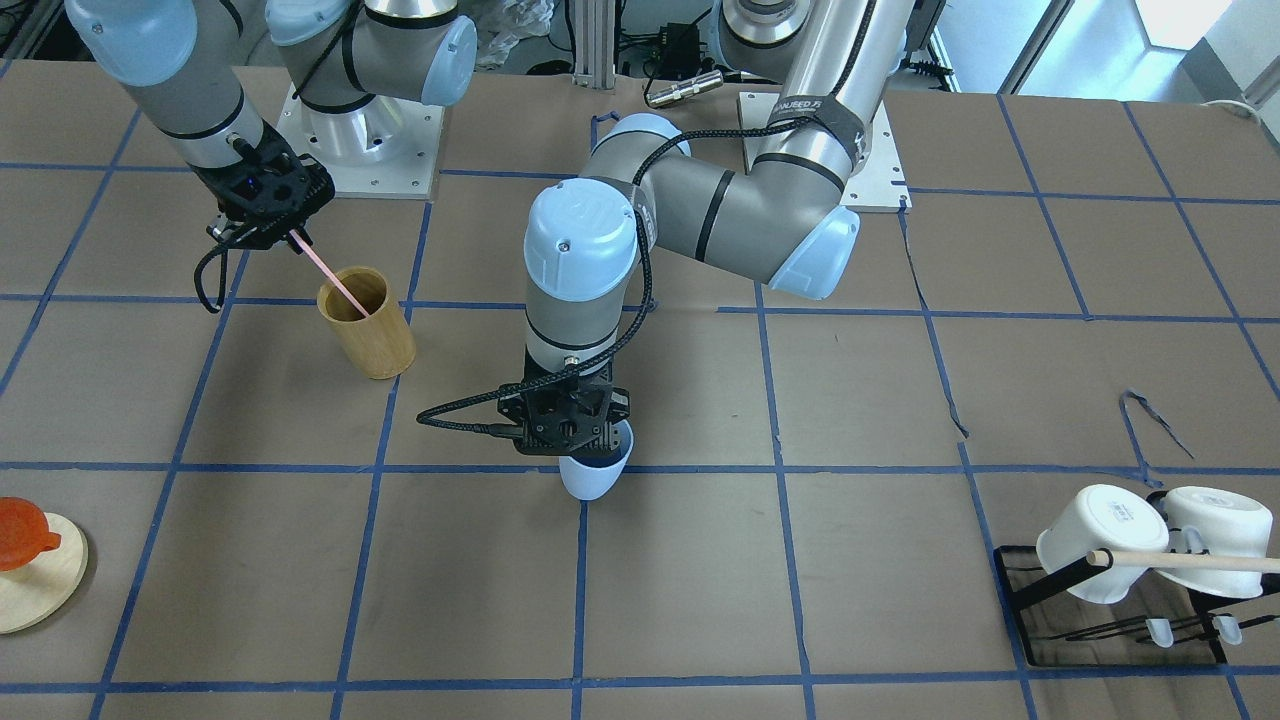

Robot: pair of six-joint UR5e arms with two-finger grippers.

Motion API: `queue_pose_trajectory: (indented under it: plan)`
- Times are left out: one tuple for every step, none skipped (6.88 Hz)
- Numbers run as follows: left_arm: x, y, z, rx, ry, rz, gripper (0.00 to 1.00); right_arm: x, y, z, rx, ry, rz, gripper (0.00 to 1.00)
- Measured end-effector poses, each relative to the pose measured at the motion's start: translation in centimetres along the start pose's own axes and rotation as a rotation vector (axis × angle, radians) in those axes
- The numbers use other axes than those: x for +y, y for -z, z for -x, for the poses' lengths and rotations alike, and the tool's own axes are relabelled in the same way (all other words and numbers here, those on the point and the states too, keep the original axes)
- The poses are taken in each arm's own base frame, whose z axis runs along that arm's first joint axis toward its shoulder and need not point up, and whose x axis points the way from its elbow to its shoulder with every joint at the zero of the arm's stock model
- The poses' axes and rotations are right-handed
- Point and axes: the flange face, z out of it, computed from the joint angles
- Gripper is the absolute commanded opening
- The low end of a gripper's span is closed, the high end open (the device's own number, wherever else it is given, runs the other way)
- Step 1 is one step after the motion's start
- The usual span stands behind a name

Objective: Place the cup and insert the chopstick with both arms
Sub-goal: 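Carry blue cup to table center with left gripper while right grasps chopstick, then release blue cup and raise left gripper while right lifts chopstick out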

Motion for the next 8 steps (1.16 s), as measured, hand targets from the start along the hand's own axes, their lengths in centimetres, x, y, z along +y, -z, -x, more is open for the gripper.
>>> queue_pose_trajectory:
  plan:
    - [0.0, -0.7, -0.1, -0.004, -0.002, 0.009, 0.99, -0.2, 1.6, -0.4, -0.007, -0.001, 0.005, 0.09]
    - [-0.1, -1.1, -0.2, -0.006, -0.005, 0.012, 1.0, -0.3, 3.2, -0.8, -0.01, -0.001, 0.009, 0.09]
    - [-0.2, -0.6, -0.2, -0.002, -0.01, 0.001, 1.0, -0.4, 4.8, -1.0, -0.018, 0.0, 0.015, 0.09]
    - [-0.8, 1.2, 0.2, 0.008, -0.02, -0.025, 1.0, -0.3, 6.6, -1.1, -0.033, 0.0, 0.024, 0.09]
    - [-1.9, 3.8, 1.5, 0.021, -0.023, -0.047, 1.0, -0.2, 8.4, -0.9, -0.049, 0.002, 0.033, 0.08]
    - [-3.0, 7.0, 3.6, 0.035, -0.019, -0.043, 1.0, -0.1, 10.0, -0.7, -0.058, 0.002, 0.038, 0.08]
    - [-3.1, 11.0, 6.1, 0.044, -0.022, -0.019, 1.0, 0.0, 11.4, -0.7, -0.053, -0.007, 0.036, 0.08]
    - [-2.5, 15.0, 8.4, 0.045, -0.029, -0.003, 1.0, -0.2, 12.9, -0.8, -0.039, -0.034, 0.024, 0.09]
